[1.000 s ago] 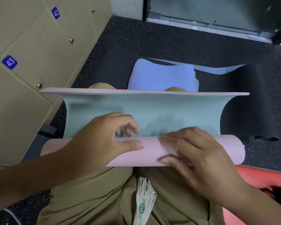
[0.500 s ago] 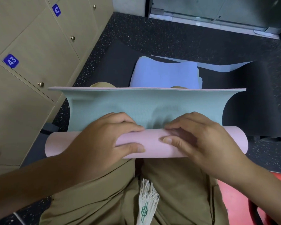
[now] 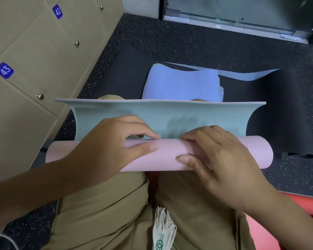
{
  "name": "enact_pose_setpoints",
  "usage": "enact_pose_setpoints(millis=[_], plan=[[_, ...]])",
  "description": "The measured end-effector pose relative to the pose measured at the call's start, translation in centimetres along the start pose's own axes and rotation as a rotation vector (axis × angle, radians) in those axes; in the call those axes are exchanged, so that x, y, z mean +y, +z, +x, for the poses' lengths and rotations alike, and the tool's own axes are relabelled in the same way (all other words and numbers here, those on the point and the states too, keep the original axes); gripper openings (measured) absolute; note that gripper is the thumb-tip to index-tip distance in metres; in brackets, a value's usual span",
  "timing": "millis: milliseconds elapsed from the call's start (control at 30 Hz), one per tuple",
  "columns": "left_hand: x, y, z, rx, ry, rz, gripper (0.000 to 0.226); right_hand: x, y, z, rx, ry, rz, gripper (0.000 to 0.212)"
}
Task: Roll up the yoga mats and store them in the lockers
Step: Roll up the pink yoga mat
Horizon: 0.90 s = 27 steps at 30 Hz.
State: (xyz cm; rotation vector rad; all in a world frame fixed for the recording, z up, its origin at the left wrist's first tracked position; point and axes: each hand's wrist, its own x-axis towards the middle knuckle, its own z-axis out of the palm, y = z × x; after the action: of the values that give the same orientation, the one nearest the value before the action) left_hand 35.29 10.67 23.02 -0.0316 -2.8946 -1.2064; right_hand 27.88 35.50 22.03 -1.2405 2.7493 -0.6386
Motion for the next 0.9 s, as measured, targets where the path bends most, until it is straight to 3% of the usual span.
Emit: enact_pose_setpoints(millis=[233, 433, 533, 767, 900], plan=[[0.1, 1.0, -2.4, 0.148, 0.221, 0.297, 0.037, 0.8, -0.9, 2.8, -0.134, 0.068, 0.043, 0.047], [-0.9, 2.2, -1.9, 0.205, 0.24, 0.341, 0.042, 1.8, -1.6, 4.9, -0.256, 0.111, 0.133, 0.045], [-1.2, 2.1, -1.2, 0.209, 0.239, 0.292, 0.041, 1.7, -1.2, 4.5, -0.144, 0.077, 0.155, 0.038], [-1.8, 1.1, 0.8, 0.118, 0.142, 0.17, 0.045, 1.4, 0.2, 1.7, 0.124, -0.02, -0.046, 0.032], [-2.4, 0.1, 2.6, 0.048, 0.076, 0.087, 0.044, 1.3, 1.4, 0.4, 0.253, 0.001, -0.134, 0.04]])
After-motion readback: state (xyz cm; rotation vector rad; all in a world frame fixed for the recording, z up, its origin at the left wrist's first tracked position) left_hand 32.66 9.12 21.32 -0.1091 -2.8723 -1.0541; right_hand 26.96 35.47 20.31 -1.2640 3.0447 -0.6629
